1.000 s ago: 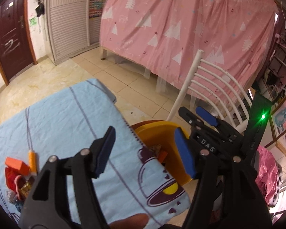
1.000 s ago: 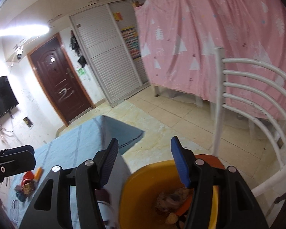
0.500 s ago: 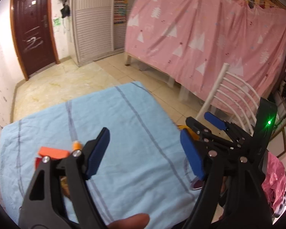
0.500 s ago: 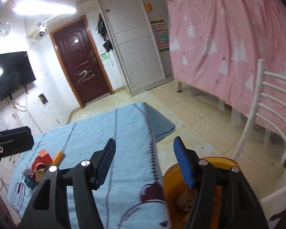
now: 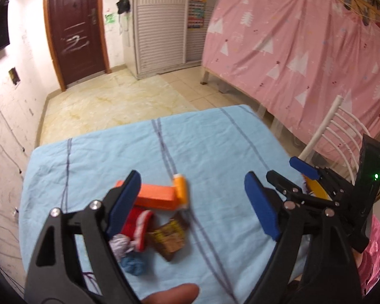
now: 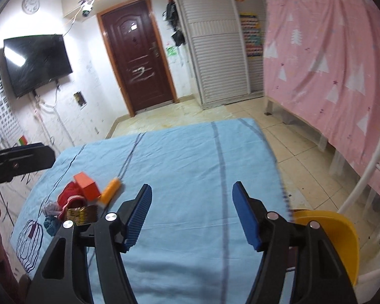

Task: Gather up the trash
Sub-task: 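Move both open tools back over the remaining items on the bed, then grasp the brown snack wrapper with the right tool while the left tool grasps the red striped cloth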

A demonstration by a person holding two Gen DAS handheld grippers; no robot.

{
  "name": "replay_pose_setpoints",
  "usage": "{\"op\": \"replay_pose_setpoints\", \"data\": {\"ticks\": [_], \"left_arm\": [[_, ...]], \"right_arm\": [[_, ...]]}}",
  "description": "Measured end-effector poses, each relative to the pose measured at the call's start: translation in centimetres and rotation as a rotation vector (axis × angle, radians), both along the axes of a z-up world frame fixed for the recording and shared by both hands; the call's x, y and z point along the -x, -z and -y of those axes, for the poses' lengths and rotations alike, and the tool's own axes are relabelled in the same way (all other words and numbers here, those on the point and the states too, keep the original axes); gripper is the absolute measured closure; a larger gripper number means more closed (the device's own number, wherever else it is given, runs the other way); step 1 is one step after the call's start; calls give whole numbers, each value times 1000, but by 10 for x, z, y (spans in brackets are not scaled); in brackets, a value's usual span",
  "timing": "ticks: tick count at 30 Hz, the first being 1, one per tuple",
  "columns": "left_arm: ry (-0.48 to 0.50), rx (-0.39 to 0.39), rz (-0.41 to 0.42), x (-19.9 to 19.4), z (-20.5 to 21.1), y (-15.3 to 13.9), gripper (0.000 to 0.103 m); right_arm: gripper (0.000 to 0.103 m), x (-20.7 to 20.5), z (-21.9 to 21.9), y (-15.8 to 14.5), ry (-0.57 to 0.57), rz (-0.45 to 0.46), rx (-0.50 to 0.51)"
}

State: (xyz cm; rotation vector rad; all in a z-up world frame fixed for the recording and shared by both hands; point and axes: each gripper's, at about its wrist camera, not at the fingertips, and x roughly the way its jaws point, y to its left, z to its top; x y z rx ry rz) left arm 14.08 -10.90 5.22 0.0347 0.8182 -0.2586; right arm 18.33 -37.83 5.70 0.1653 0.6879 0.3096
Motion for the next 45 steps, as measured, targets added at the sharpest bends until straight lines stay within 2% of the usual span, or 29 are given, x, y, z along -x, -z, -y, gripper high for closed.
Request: {"op": "replay_pose_setpoints", "data": {"ticks": [14,24,38,45], "left_arm": [[-56,26,-69,-10,-56,24,22],[-57,55,-141,-17,-82,49,22],[-40,33,-212,-35,-83,79,22],[-39,-18,-201,-36,-76,85,22]], "right_arm": [[34,2,-89,3,-197,-42,42],[29,14,-131,8,-324,-78,50],[27,13,-170,19,-412,-145,146],[27,4,-173,24,-414,-184,163]]}}
